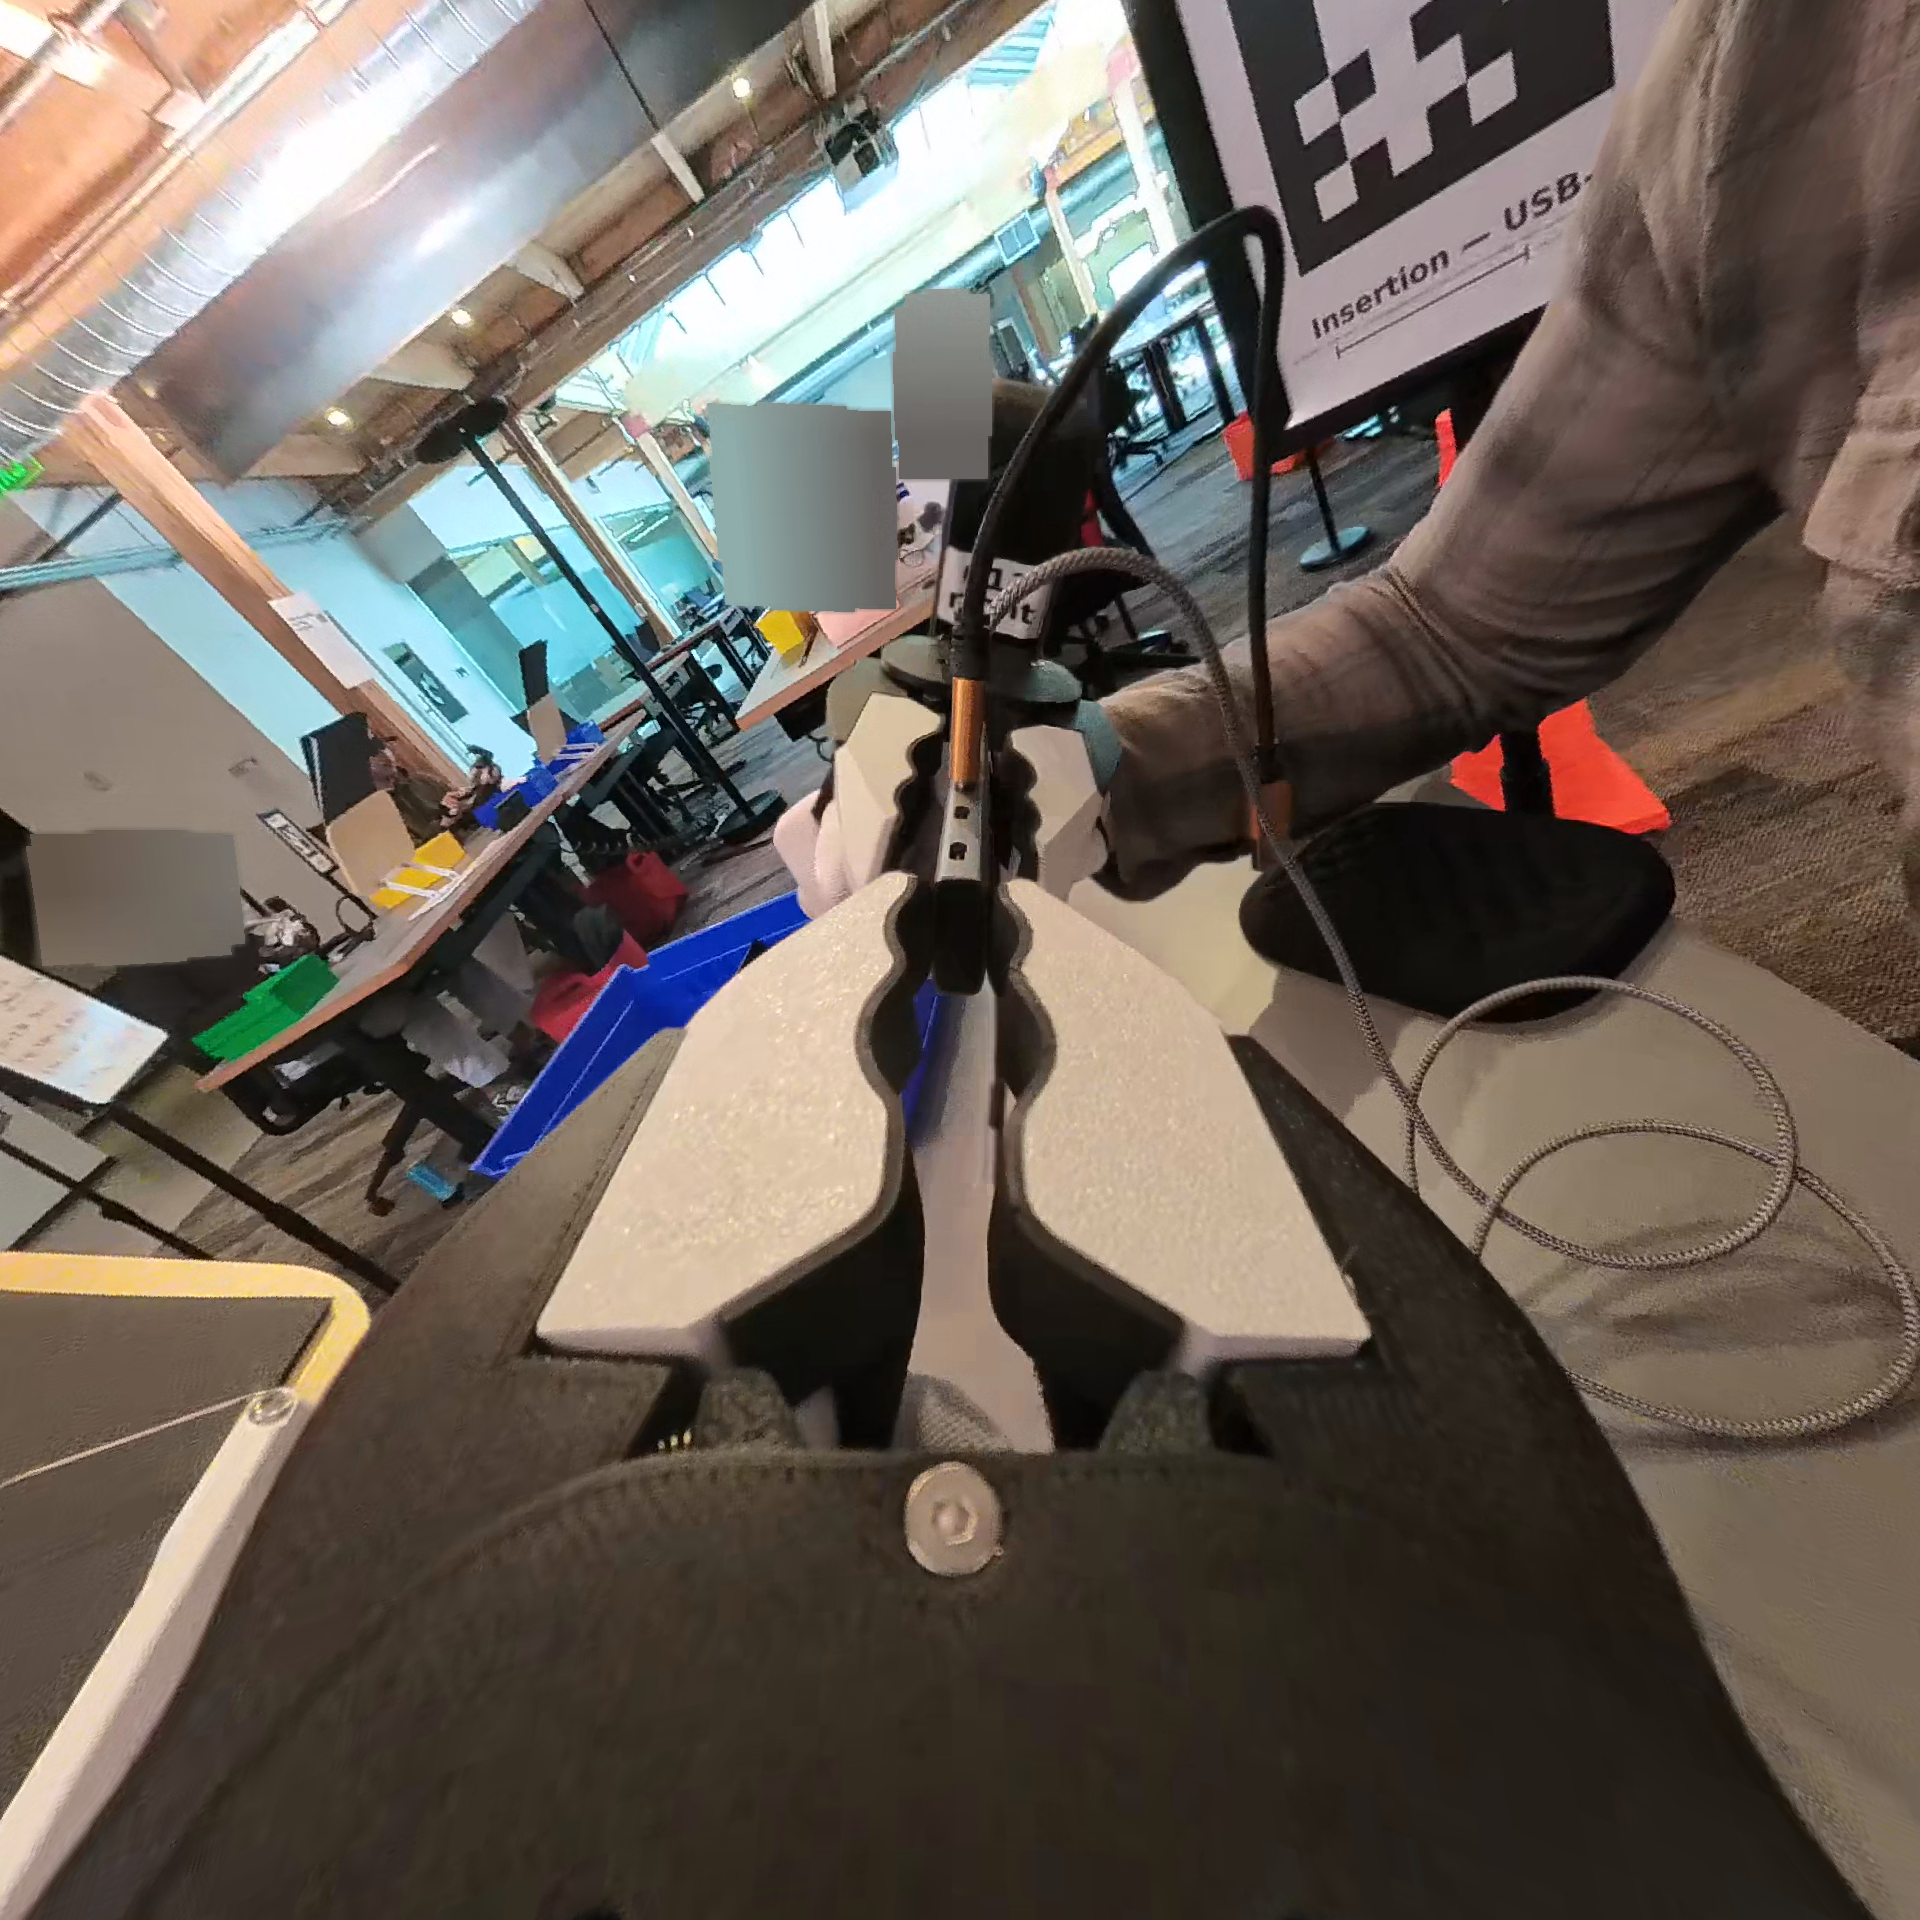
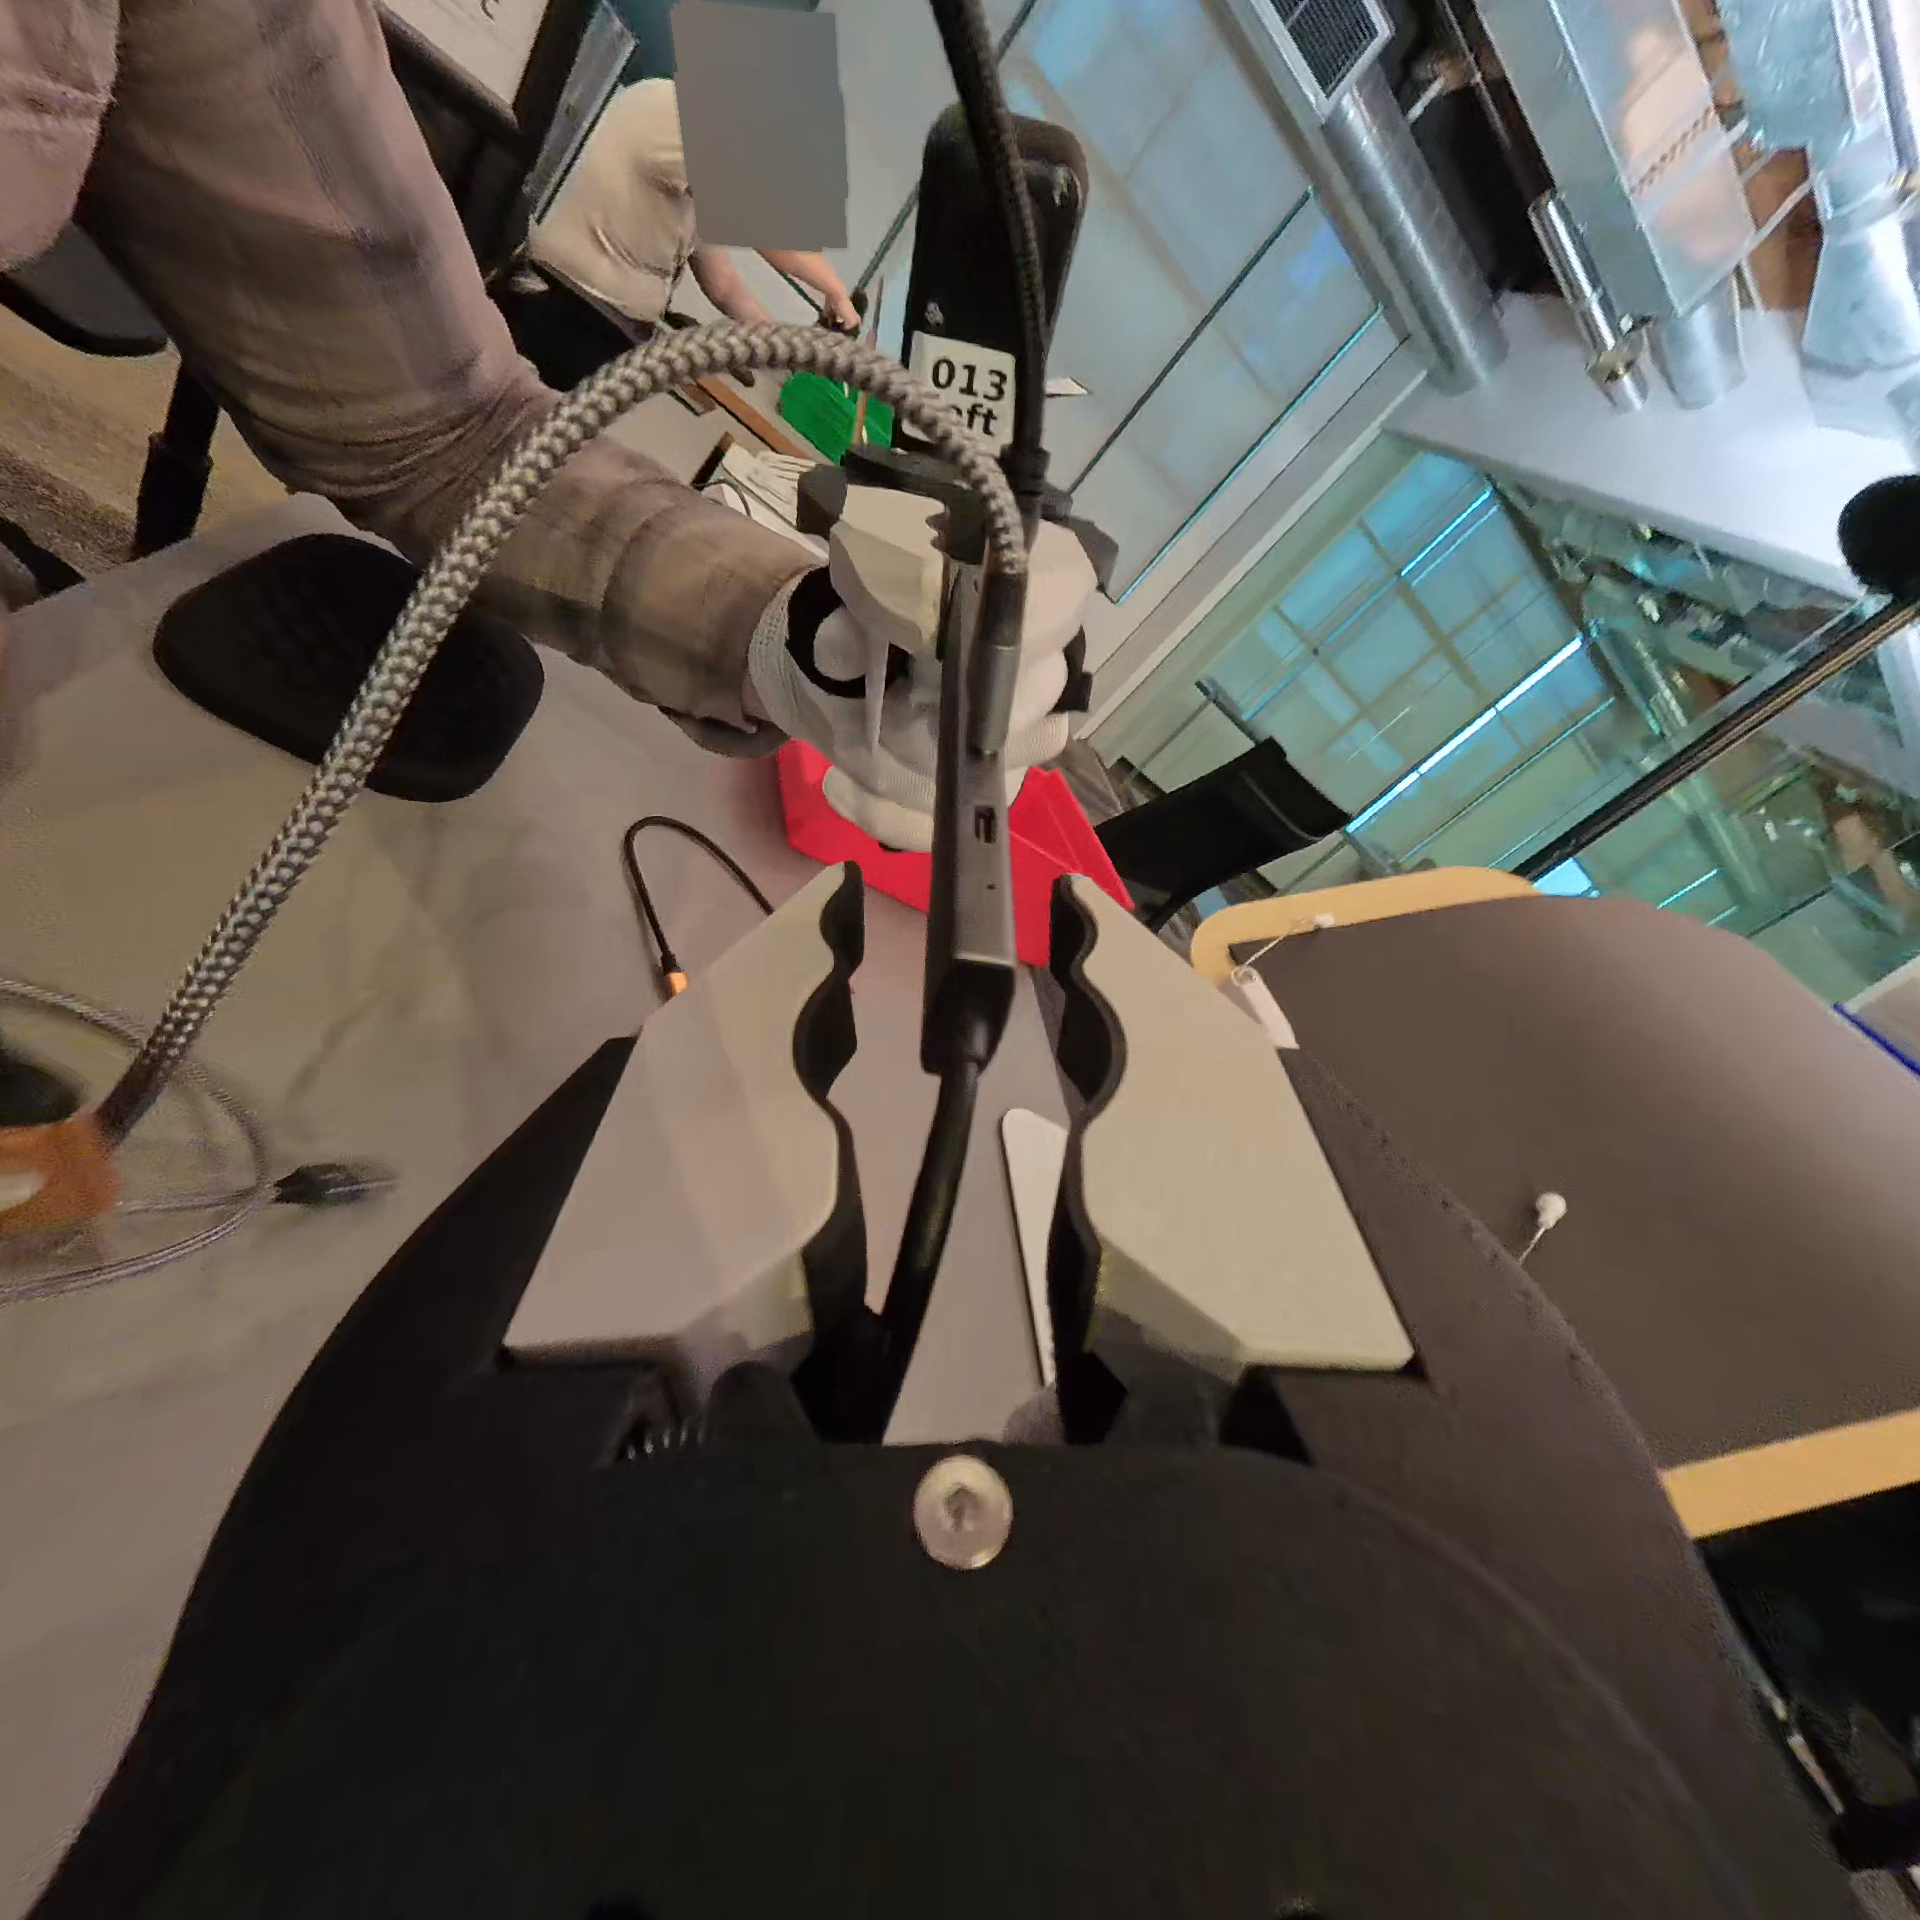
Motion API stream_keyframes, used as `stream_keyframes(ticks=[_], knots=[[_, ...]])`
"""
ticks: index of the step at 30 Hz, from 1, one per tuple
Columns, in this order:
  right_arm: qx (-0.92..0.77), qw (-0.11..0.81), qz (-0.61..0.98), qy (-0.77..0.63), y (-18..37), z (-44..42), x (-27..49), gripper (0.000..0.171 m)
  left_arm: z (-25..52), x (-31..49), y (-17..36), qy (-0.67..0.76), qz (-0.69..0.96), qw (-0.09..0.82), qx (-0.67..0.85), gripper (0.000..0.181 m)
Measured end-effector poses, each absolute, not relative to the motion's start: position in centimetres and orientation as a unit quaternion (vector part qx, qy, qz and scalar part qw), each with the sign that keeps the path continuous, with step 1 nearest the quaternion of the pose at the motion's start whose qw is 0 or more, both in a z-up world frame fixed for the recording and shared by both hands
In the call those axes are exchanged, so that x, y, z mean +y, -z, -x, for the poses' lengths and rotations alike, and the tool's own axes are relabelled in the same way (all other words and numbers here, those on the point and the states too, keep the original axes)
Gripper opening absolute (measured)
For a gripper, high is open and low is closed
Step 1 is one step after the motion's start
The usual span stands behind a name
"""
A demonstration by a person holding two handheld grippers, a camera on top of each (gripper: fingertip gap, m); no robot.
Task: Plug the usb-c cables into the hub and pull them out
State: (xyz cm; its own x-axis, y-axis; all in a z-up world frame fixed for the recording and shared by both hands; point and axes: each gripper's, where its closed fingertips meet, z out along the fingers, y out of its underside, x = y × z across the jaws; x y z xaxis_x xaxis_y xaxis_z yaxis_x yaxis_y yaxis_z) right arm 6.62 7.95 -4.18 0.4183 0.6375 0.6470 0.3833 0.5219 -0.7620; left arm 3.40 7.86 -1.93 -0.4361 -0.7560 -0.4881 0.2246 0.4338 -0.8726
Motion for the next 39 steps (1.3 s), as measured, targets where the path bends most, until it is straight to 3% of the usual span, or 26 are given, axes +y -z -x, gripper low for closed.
stream_keyframes(ticks=[11, 17, 18, 23, 30, 39], knots=[[-0.521, 0.695, 0.475, -0.142, 2.2, -5.9, 6.9, 0.026, -3.3, 8.1, 1.7, 0.499, 0.192, 0.489, 0.689, 0.011], [-0.515, 0.669, 0.518, -0.132, 2.7, -8.8, 6.4, 0.079, -2.5, 9.5, 1.6, 0.491, 0.205, 0.497, 0.686, 0.011], [-0.519, 0.67, 0.516, -0.125, 2.4, -9.0, 6.0, 0.08, -2.3, 9.7, 1.7, 0.488, 0.207, 0.497, 0.686, 0.011], [-0.546, 0.677, 0.49, -0.059, 1.8, -7.6, 7.0, 0.059, -2.7, 9.5, 1.5, 0.483, 0.196, 0.497, 0.694, 0.011], [-0.562, 0.685, 0.456, -0.08, 2.1, -5.5, 8.1, 0.032, -3.3, 8.7, 1.3, 0.489, 0.184, 0.493, 0.696, 0.011], [-0.537, 0.704, 0.44, -0.15, 1.7, -5.0, 7.7, 0.019, -3.5, 8.5, 0.9, 0.505, 0.171, 0.493, 0.687, 0.012]])
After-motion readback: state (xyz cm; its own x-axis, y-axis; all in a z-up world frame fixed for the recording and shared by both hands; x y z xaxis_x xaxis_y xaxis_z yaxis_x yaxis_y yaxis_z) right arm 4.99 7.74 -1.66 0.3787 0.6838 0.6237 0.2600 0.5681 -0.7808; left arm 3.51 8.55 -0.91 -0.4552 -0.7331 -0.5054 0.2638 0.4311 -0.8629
